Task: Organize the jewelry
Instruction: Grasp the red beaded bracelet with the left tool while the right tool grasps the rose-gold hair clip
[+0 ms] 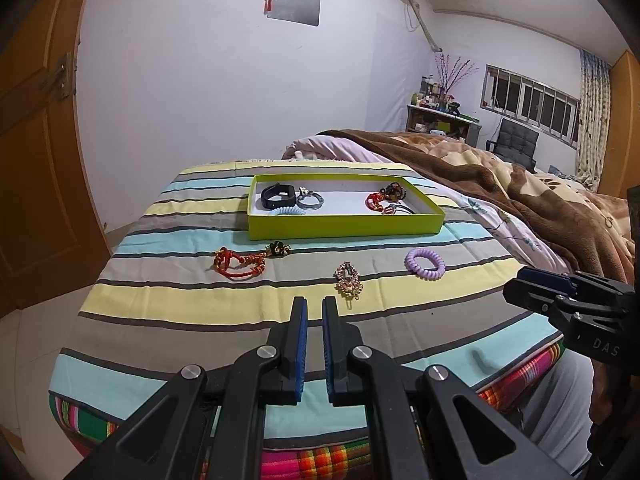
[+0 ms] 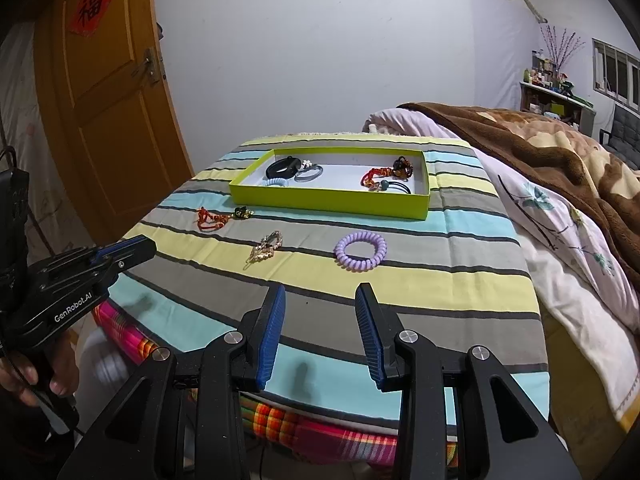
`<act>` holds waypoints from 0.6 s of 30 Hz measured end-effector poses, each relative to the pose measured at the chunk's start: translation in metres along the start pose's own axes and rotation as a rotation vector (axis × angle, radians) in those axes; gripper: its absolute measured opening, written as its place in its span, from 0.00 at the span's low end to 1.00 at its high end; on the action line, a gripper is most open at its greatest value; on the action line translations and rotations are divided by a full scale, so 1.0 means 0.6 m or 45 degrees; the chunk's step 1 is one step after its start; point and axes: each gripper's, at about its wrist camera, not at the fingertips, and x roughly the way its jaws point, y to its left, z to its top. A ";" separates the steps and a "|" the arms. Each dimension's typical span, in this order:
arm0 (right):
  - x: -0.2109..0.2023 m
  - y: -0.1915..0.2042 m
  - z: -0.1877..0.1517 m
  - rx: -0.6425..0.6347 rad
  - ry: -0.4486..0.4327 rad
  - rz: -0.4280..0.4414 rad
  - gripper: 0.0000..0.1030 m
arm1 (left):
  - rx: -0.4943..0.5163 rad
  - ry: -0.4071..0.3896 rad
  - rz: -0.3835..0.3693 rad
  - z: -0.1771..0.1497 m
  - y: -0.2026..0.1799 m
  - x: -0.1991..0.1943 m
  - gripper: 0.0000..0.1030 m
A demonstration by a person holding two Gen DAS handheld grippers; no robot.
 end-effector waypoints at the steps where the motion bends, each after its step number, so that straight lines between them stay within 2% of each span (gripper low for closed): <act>1: 0.001 0.000 0.000 0.001 0.003 -0.002 0.36 | -0.001 0.001 0.001 0.000 0.001 0.001 0.06; 18: 0.040 0.010 0.011 -0.001 0.053 0.009 0.36 | -0.062 0.026 0.051 0.005 0.047 0.039 0.07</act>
